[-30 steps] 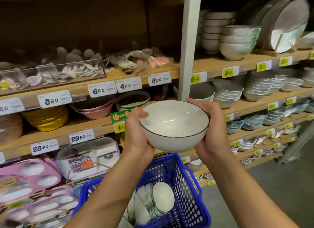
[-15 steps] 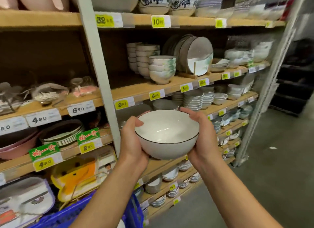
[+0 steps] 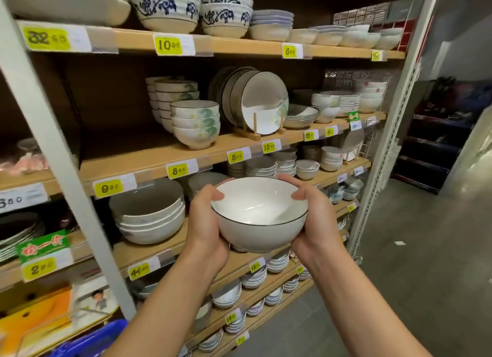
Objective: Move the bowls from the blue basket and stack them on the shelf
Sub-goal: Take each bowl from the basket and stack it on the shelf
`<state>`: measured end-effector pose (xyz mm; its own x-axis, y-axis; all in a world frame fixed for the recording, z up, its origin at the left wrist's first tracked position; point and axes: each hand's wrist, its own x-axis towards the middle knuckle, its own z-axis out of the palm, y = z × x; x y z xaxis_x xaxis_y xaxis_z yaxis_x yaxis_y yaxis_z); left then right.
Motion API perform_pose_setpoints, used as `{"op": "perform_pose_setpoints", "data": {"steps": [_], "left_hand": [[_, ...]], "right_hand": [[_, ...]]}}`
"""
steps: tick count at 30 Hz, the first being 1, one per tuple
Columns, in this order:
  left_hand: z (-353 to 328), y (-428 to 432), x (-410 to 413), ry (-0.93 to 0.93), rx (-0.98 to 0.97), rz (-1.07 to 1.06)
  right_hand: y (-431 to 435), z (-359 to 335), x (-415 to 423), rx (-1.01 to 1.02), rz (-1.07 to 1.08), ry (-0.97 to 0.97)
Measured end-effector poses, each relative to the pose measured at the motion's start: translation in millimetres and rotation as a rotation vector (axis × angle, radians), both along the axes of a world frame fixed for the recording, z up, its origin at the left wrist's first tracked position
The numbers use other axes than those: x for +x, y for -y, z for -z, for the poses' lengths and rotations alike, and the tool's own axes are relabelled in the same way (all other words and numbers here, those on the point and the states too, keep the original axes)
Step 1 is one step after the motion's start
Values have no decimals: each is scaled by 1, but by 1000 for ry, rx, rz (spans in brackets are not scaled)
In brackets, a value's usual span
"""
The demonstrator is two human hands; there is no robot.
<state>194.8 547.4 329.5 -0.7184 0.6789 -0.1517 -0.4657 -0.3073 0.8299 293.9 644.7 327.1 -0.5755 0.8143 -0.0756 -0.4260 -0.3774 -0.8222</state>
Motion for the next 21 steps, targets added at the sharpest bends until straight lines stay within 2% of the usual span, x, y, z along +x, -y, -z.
{"op": "perform_pose_setpoints", "data": {"steps": [11,21], "left_hand": [[-10,-91,-61,-55,-10,5],[-27,-133,-121,-168,0,-130]], "right_hand": [[-89,-12,-56,1,-4,7],[-145,-25,-128,52,-90,6]]}}
